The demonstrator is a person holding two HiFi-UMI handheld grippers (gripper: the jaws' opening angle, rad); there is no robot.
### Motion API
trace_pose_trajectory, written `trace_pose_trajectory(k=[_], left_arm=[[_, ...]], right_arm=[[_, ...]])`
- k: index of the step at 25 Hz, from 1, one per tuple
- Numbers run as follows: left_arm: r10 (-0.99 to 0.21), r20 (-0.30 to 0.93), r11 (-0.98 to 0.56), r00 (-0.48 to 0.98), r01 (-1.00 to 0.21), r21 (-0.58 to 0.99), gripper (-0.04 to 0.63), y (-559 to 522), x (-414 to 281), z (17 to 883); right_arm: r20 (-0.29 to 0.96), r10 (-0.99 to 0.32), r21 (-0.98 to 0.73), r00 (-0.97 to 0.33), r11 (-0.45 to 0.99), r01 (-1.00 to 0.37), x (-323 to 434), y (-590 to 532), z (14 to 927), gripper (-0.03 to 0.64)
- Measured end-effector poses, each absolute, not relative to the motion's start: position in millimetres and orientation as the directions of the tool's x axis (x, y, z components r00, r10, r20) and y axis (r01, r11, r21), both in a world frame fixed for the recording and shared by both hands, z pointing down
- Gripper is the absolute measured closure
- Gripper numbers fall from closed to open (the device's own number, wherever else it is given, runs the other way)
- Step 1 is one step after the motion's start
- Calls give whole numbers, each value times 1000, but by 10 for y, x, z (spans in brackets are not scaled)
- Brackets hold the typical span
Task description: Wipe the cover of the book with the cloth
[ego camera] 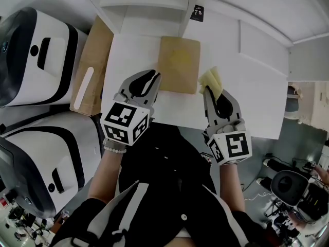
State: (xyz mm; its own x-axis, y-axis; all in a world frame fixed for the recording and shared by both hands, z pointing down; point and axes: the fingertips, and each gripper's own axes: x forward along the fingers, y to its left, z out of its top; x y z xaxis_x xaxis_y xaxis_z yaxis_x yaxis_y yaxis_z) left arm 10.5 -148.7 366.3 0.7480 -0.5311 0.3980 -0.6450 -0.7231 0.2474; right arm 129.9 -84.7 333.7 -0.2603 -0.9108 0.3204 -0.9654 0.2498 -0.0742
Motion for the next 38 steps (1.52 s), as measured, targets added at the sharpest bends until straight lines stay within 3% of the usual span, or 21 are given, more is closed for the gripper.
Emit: trace_pose_trajectory(k=[15,22,38], left_arm=[[-385,541,-710,748,-615,344,430,-1620,163,4431],[-402,608,-643,684,-684,344,383,-1726,174,4757],[-305,686,-550,660,-711,439,383,-1625,198,5266]], right_arm=[[387,-895,-60,-225,219,-974,1264,-1176,3682,578],[404,-888,-69,-221,212,-975,1329,-1348,3809,578],[482,-853,56,-200,258,-965,1664,-1761,4171,578]])
